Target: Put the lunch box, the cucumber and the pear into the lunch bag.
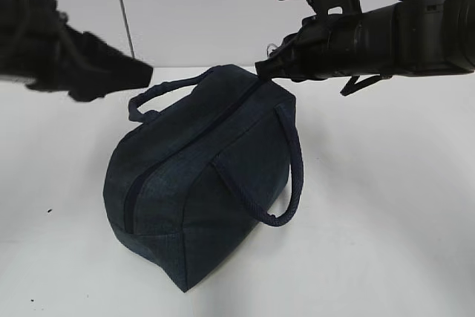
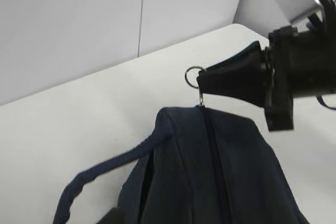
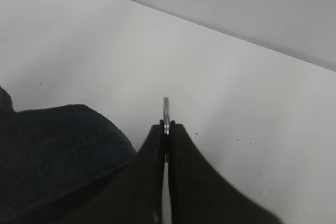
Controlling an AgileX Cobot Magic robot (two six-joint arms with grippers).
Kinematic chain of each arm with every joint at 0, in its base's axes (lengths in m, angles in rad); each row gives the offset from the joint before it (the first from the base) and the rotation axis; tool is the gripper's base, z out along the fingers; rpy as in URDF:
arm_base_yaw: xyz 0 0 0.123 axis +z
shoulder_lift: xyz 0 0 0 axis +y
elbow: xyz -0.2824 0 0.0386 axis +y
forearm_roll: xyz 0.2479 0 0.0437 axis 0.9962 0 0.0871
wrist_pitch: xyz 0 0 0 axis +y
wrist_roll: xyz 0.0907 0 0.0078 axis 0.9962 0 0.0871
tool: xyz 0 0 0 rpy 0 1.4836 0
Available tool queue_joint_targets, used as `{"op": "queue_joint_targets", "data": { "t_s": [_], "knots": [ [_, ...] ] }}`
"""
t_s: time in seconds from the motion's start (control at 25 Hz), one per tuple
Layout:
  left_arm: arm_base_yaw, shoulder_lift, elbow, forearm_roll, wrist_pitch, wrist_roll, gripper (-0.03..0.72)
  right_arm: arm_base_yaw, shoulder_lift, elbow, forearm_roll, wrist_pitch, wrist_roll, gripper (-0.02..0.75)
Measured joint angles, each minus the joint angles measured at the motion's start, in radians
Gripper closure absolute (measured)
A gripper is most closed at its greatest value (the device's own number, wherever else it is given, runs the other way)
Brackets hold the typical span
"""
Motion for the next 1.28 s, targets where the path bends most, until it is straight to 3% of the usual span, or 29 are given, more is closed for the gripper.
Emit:
{"op": "queue_joint_targets", "data": {
  "t_s": [0.24,0.56,0.64,0.8,0.88,1.04,1.28],
  "knots": [
    [-0.017,0.279,-0.248,0.001,0.098,-0.026,0.323,0.000,0.000,-0.002,-0.002,0.007,0.006,0.732],
    [-0.069,0.398,-0.315,0.032,0.101,-0.078,0.328,0.000,0.000,-0.002,-0.002,0.008,0.007,0.732],
    [-0.071,0.415,-0.316,0.062,0.102,-0.115,0.365,0.000,0.000,-0.002,-0.002,0.015,0.009,0.732],
    [-0.071,0.433,-0.316,0.097,0.106,-0.144,0.603,-0.002,0.000,-0.002,-0.002,0.036,0.023,0.732],
    [-0.071,0.433,-0.316,0.101,0.110,-0.146,0.677,-0.002,0.000,-0.002,-0.002,0.038,0.032,0.732],
    [-0.072,0.432,-0.316,0.101,0.113,-0.148,0.704,-0.020,0.002,-0.002,-0.002,0.021,0.034,0.733],
    [-0.075,0.352,-0.317,0.122,0.107,-0.149,0.704,-0.120,0.061,0.010,-0.005,0.106,0.123,0.732]
  ]
}}
